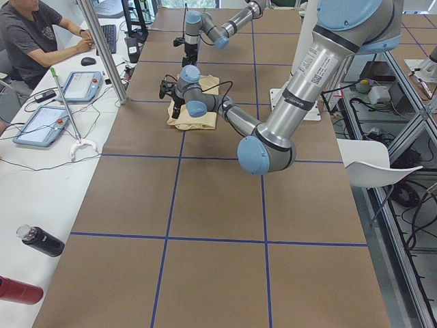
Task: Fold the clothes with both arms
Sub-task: 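Move the right gripper down to the folded shirt's side edge, then grasp the side edge of the folded shirt with the right gripper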
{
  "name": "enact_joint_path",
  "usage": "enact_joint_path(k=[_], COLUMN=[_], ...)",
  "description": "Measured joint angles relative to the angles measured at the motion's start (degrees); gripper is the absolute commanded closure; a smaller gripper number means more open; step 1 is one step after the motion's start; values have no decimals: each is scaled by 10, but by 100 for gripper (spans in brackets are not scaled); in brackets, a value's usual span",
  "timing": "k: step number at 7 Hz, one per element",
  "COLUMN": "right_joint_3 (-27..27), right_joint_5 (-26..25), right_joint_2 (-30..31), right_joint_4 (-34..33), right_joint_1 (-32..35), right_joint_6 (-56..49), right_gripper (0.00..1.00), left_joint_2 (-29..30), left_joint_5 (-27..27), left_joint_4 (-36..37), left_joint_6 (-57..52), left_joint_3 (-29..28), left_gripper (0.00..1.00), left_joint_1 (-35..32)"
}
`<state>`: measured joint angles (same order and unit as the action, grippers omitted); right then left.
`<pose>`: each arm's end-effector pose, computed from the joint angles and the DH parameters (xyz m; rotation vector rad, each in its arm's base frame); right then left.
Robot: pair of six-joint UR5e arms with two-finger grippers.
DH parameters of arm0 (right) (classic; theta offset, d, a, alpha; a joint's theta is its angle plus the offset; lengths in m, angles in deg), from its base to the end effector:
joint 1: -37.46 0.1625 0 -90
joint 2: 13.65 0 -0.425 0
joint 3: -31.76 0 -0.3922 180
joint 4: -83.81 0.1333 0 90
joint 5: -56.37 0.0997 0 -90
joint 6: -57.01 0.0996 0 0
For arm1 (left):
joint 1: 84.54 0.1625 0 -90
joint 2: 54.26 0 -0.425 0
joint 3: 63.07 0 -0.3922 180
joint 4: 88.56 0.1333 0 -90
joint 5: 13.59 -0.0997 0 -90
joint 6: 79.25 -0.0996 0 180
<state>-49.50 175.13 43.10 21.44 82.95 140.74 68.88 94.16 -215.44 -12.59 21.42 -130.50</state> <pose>-0.4439 -0.5733 0.3301 -0.0313 -1.0096 0.3977 0.4184 -0.5808 0.2873 0.4075 1.0756 -0.1760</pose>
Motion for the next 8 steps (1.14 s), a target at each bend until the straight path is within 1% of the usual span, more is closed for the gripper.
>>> enact_joint_path(k=[2, 3, 5, 8], right_joint_3=[-89, -115, -126, -125], right_joint_5=[-2, -8, -36, -51], right_joint_2=[73, 95, 106, 95], right_joint_4=[-1, -1, -4, -39], right_joint_1=[-34, -57, -107, -120], right_joint_6=[46, 75, 116, 123], right_gripper=[0, 0, 0, 5], left_joint_2=[-11, -12, -12, -12], left_joint_5=[-1, -2, -3, -3], left_joint_4=[4, 5, 5, 5], left_joint_6=[1, 1, 1, 1], left_joint_3=[22, 26, 31, 36], left_gripper=[1, 1, 1, 1], left_joint_1=[1, 1, 2, 4])
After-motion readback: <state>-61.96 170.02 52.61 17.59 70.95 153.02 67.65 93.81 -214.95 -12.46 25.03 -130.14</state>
